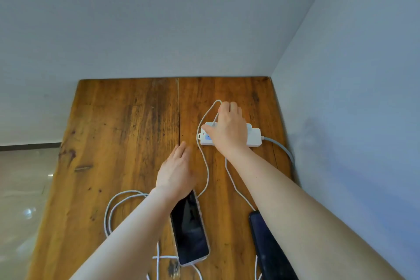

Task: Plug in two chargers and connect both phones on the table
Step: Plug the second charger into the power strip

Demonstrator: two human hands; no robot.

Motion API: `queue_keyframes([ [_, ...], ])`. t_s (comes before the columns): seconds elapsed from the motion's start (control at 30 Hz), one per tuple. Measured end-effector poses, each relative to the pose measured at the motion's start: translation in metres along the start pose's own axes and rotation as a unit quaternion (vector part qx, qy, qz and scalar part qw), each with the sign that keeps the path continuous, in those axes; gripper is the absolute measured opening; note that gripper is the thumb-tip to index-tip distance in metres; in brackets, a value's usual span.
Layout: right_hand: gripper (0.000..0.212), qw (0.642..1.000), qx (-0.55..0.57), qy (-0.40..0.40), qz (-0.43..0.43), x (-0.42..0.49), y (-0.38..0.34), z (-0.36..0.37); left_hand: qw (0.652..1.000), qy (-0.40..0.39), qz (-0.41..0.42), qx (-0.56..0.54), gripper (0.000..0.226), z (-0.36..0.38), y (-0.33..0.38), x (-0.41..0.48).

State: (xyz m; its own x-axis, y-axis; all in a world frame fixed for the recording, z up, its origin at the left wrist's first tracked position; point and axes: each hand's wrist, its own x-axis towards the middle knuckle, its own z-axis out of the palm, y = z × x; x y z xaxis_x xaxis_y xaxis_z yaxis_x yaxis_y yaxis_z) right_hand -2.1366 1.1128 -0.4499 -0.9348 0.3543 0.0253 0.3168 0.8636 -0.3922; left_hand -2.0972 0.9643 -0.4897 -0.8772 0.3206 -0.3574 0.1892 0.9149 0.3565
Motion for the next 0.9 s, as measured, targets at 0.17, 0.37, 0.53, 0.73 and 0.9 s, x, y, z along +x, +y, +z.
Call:
queue_keyframes([
  [0.17,0.035,0.995,0.08,-0.055,-0.039,-0.068,-0.025,0.008,0.999,0.01,-0.037,-0.015,0.064,-0.002,-0.049,-0.048],
  [0.37,0.026,0.986,0.083,-0.14,-0.029,-0.176,-0.054,0.037,0.999,-0.004,-0.038,-0.017,0.06,0.008,-0.112,-0.127],
  [0.53,0.02,0.979,0.06,-0.196,-0.016,-0.262,-0.074,0.07,0.998,-0.028,-0.06,-0.018,0.063,0.031,-0.171,-0.199],
  [0.73,0.026,0.97,0.015,-0.235,-0.052,-0.333,-0.1,0.101,0.994,-0.033,-0.098,-0.027,0.058,0.051,-0.219,-0.252],
  [0.9,0.039,0.942,-0.026,-0.322,-0.096,-0.362,-0.122,0.122,0.993,-0.082,-0.08,0.029,0.063,0.059,-0.241,-0.263],
])
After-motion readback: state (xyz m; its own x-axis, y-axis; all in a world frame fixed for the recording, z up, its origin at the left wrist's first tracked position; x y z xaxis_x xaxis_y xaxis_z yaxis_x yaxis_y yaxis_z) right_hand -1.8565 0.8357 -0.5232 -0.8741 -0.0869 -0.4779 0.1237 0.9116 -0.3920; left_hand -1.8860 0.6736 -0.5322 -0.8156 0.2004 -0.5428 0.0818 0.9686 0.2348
